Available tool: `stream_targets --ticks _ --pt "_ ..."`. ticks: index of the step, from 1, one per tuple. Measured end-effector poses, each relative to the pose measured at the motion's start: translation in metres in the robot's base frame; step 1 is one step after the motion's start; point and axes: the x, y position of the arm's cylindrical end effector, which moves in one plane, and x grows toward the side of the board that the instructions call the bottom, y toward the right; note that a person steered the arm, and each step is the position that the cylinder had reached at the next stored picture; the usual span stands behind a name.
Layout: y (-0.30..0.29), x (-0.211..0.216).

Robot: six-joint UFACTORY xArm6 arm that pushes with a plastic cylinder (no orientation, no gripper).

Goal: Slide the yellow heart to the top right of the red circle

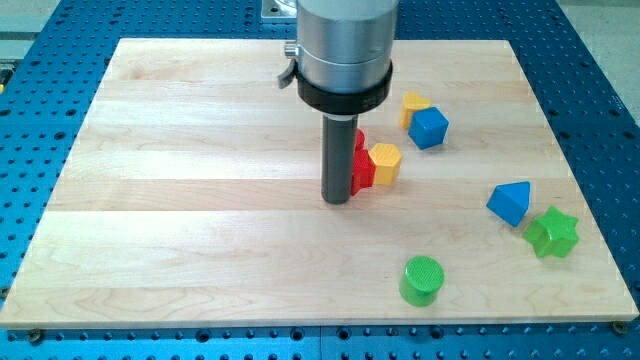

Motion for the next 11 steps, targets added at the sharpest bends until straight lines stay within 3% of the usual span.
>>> stream_targets --ticks 2,4,5,6,7,8,10,11 --pt "0.103 -0.011" --pt "0.151 -0.136" --pt "0.112 -0.141" --pt "0.118 -0.187" --pt "0.072 -0.191" --pt "0.032 -0.141" --pt "0.017 -0.100" --pt "0.037 -0.136"
